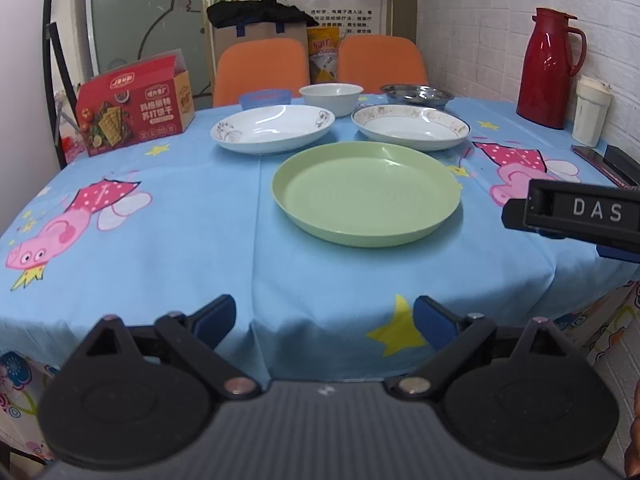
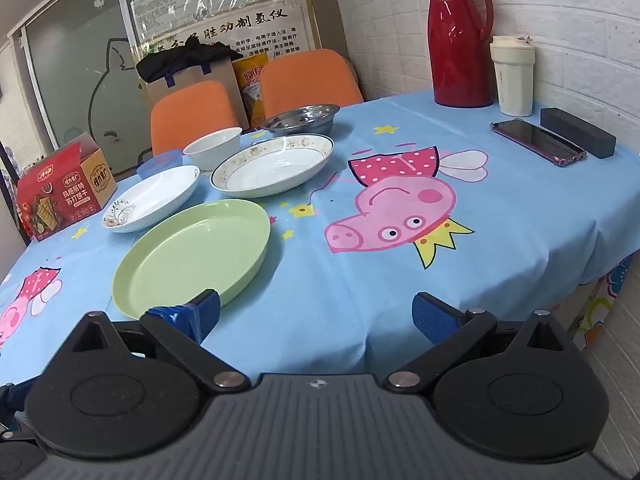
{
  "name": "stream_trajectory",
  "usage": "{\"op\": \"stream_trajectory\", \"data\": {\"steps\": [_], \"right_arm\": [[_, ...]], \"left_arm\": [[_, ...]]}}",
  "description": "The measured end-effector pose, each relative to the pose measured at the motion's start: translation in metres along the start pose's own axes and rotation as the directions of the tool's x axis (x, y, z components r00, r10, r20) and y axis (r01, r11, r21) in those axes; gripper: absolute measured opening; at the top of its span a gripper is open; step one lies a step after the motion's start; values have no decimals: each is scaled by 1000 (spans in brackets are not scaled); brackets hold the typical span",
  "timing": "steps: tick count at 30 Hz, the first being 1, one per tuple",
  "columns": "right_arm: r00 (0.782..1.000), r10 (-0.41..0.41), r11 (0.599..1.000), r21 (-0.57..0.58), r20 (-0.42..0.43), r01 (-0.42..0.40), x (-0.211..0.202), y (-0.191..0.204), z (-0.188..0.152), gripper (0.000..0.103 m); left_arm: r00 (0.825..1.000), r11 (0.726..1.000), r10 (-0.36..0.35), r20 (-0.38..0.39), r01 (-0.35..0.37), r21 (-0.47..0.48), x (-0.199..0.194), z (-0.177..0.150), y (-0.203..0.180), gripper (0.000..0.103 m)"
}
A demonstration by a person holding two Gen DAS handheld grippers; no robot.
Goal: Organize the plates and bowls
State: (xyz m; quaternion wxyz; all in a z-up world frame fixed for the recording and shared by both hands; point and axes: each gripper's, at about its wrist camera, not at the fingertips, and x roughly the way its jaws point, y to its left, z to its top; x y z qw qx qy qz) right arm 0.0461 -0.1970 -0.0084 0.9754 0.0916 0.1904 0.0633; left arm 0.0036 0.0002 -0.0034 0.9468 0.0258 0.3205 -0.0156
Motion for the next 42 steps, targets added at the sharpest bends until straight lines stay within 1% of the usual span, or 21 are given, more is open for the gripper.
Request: {"op": "stream_trajectory", "data": {"steps": [17,21,42], "right_arm": [[1000,13,1000,-7,-18,-14,8,1,0,90],[999,20,1000,-10,-26,-20,9,2,0,90],[999,19,1000,-19,-34,-20,12,4,-1,90]], "left_arm": [[999,999,-35,-9,34,-8,2,1,2,95],[998,998,-57,-17,57,-15,5,1,3,95],[996,996,-83,-24,82,-38,6,4,7,95]]}}
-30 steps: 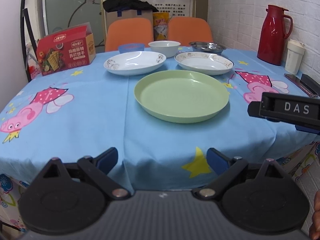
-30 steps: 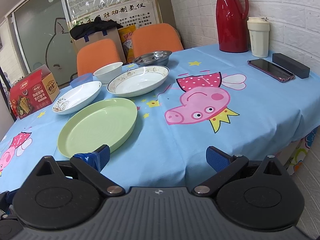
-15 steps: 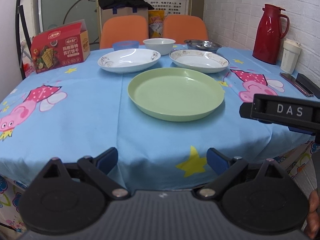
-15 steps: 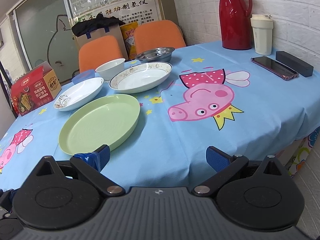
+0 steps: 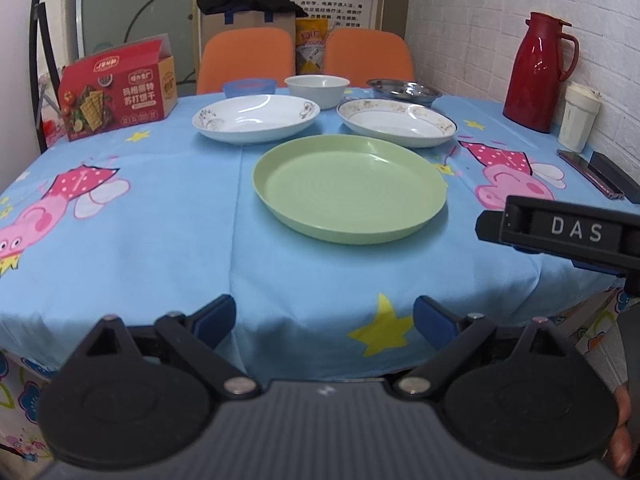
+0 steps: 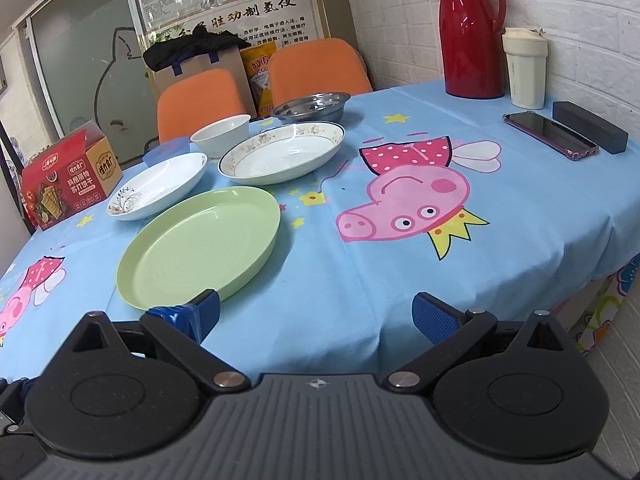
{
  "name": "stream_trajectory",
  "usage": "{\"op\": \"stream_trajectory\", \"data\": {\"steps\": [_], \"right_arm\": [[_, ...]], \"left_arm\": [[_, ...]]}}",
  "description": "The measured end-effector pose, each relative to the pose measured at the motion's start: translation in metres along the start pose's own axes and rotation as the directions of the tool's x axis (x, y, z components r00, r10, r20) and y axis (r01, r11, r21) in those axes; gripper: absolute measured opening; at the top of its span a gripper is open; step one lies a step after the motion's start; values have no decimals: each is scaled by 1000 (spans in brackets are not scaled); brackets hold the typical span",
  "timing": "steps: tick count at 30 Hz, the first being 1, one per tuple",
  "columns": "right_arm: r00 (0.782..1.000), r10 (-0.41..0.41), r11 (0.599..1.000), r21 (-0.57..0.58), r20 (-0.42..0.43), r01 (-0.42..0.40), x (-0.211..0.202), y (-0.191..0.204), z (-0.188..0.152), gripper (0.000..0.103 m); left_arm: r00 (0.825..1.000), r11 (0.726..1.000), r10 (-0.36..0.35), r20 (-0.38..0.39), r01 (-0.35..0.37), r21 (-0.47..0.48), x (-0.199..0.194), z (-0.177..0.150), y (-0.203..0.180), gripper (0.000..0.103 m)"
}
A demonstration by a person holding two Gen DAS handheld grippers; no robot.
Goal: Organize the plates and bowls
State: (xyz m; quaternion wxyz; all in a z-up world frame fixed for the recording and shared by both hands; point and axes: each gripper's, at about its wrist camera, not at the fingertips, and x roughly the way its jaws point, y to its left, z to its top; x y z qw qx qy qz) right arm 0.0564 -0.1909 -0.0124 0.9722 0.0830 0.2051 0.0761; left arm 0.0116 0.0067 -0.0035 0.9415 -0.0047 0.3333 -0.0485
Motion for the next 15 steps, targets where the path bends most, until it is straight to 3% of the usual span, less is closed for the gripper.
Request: {"op": "stream_trajectory", "data": {"steps": [15], "right_arm": [[1000,-7,1000,-3,-9,7,8,1,7,90]], "left_arm": [[1000,1000,-12,-25,13,6,10,9,-1,95]]}}
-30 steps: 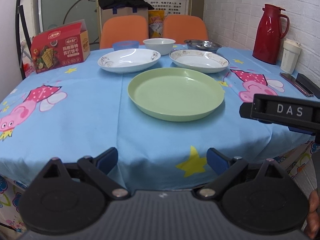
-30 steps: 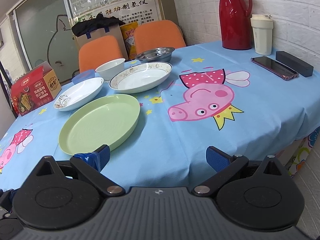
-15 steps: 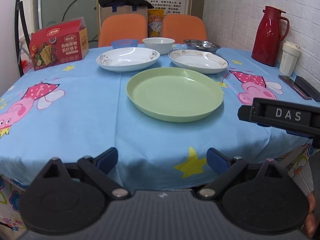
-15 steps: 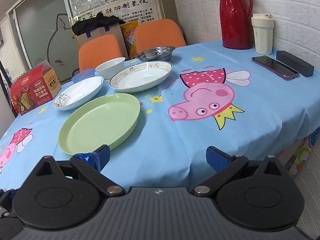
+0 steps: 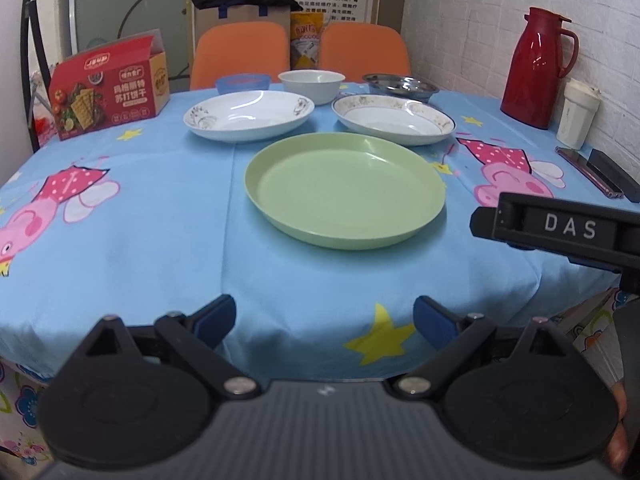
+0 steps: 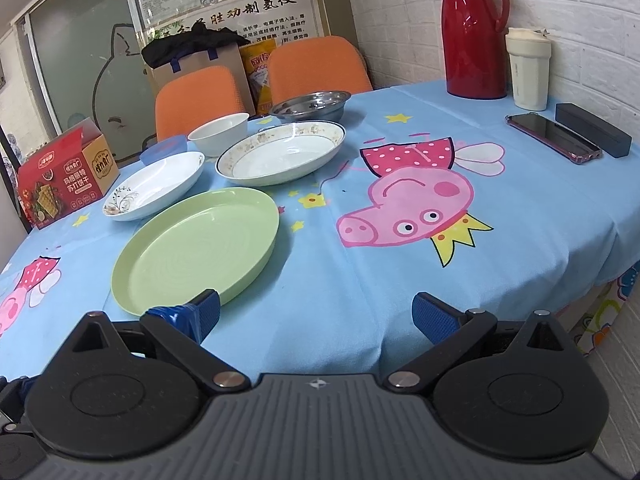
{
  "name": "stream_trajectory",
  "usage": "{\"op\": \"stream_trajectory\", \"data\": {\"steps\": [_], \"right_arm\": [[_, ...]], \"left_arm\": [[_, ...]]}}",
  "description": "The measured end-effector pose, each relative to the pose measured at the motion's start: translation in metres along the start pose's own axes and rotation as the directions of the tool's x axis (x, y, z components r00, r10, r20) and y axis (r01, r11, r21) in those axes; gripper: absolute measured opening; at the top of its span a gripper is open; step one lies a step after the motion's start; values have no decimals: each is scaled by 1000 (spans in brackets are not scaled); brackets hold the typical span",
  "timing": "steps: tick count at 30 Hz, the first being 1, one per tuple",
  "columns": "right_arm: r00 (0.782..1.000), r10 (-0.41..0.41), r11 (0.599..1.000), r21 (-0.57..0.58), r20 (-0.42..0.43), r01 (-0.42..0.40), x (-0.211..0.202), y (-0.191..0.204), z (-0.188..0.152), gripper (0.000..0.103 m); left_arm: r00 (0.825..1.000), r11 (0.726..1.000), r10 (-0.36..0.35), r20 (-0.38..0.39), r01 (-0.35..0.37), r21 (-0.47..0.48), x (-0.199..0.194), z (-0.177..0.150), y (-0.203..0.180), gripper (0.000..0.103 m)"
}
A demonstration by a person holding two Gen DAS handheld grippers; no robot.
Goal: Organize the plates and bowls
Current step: 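Reach the left gripper to the light-green plate rim and grasp it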
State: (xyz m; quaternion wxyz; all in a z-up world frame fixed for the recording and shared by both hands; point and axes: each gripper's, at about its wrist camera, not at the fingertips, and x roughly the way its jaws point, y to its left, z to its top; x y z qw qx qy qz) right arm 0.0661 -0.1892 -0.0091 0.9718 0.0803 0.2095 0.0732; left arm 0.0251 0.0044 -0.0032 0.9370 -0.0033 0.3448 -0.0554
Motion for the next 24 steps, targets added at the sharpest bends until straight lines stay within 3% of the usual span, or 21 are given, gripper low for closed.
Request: {"op": "stream_trajectory", "data": {"steps": [5,10,14,17,24], "right_arm": [[1000,10,1000,3,16,-10,1,0,13,90],[998,16,1000,-10,63,-15,9,-9,30,90],[997,79,997,-28,15,-78,43,-3,45,90],[994,105,991,-80,-39,-108,68,12,50,90],[988,131,972,-184,-81,-144,91,28,52,90]], "left_arm": [[999,999,-31,-28,30,-17,-1,17,12,95],[999,997,-49,-7,48,-64,-4,52,51,95],[999,998,-45,-25,44,-54,26,85,73,95],[992,995,-93,-87,91,-29,57,104,76,95],[968,979,-203,-148,205,3,104,122,80,95]]}}
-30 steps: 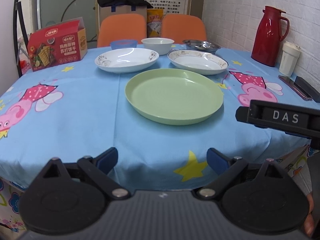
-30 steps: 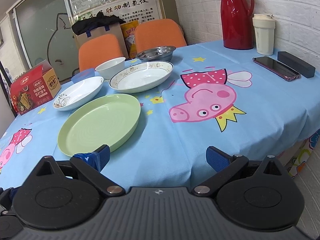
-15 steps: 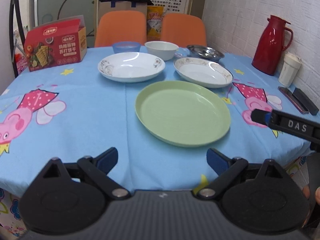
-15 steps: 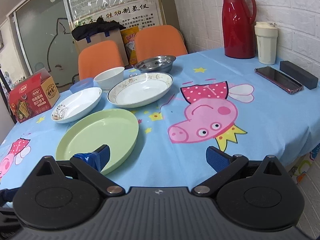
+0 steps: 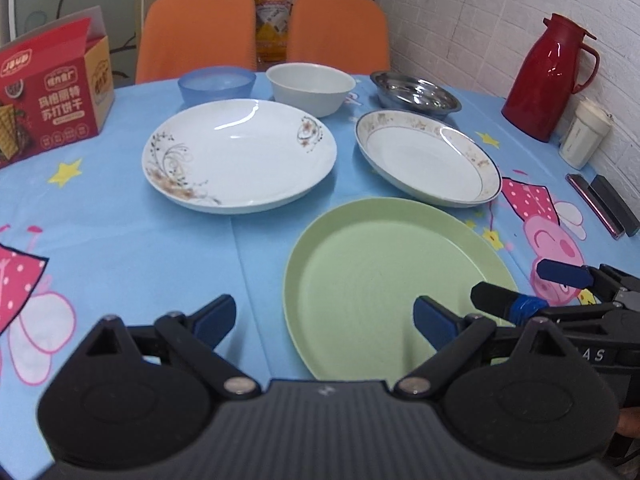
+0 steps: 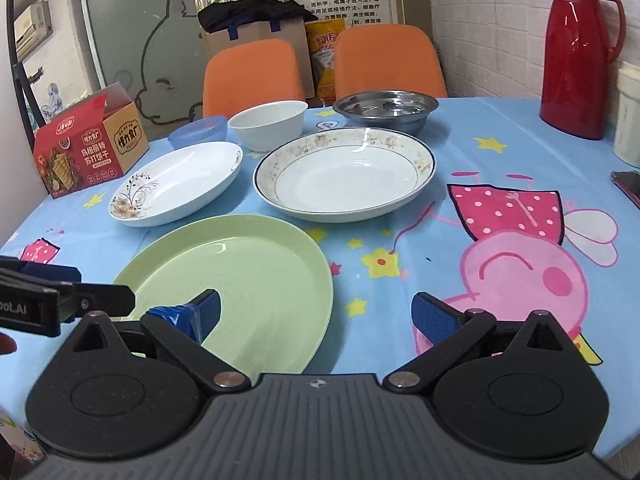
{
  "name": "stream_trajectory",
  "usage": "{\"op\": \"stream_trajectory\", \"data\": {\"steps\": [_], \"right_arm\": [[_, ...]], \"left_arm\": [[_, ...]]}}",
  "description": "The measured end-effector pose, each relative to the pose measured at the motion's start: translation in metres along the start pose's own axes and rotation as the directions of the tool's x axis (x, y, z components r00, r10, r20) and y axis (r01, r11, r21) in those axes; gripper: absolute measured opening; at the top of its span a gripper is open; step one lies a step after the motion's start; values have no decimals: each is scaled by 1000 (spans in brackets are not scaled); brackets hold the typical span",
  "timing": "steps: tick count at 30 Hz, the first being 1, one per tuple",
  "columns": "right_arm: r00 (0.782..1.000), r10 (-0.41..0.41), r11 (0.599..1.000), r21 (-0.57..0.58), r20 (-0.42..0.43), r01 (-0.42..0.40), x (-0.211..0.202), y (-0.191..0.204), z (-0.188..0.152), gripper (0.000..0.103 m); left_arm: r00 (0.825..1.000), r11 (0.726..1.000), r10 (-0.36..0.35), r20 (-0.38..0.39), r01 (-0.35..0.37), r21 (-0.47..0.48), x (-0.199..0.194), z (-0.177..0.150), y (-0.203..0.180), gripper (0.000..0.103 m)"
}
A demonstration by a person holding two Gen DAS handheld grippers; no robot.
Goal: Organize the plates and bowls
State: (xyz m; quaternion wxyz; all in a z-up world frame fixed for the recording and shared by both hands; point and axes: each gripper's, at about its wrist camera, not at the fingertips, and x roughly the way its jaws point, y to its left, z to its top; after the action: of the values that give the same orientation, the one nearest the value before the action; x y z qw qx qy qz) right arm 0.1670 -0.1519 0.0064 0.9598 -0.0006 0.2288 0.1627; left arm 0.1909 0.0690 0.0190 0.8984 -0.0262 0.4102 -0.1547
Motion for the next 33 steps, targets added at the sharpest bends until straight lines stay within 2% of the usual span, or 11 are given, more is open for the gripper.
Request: {"op": "stream_trajectory", "data": {"steps": [3,9,10,11,12,15,19,22,26,29,33], "right_arm": [[1000,14,1000,-16,-28,-14,8,1,-2,90],[998,-5,992,-127,-65,-3,23,22,-5,90],[998,5,991,-136,-65,-14,26,24,-4,90],[998,17,991,-135,-67,-26,26,24,-4,91],[998,20,990,-140,-57,-28,26,24,-5,91],[999,34,989,-146,-20,-36,23,22,-11,91],[999,28,989,-143,-44,-34,25,32,-7,91],[999,39,988,-152,11,-37,24,39,-16,89],[1000,22,990,-138,17,-19,19,43,-15,87],[998,26,989,-147,56,-17,5,57,-15,87],[994,82,984,-162,69,-70,1,85,-16,87]], "left_arm": [[999,999,-29,-32,29,-23,13,1,9,94],[999,1000,9,-49,-9,3,23,0,4,91],[998,1000,27,-50,-26,17,24,0,2,88],[998,998,52,-47,-50,34,24,0,-1,73],[995,995,89,-41,-86,59,24,-1,-5,67],[996,996,73,-51,-70,50,22,0,-6,53],[997,997,58,-45,-55,60,23,0,-10,47],[998,997,58,-35,-56,54,22,-2,-11,45],[997,997,68,-42,-67,37,16,-5,-10,41],[997,997,70,-13,-71,-9,-5,-11,1,41],[991,989,130,-13,-131,-74,-24,-21,29,40]]}}
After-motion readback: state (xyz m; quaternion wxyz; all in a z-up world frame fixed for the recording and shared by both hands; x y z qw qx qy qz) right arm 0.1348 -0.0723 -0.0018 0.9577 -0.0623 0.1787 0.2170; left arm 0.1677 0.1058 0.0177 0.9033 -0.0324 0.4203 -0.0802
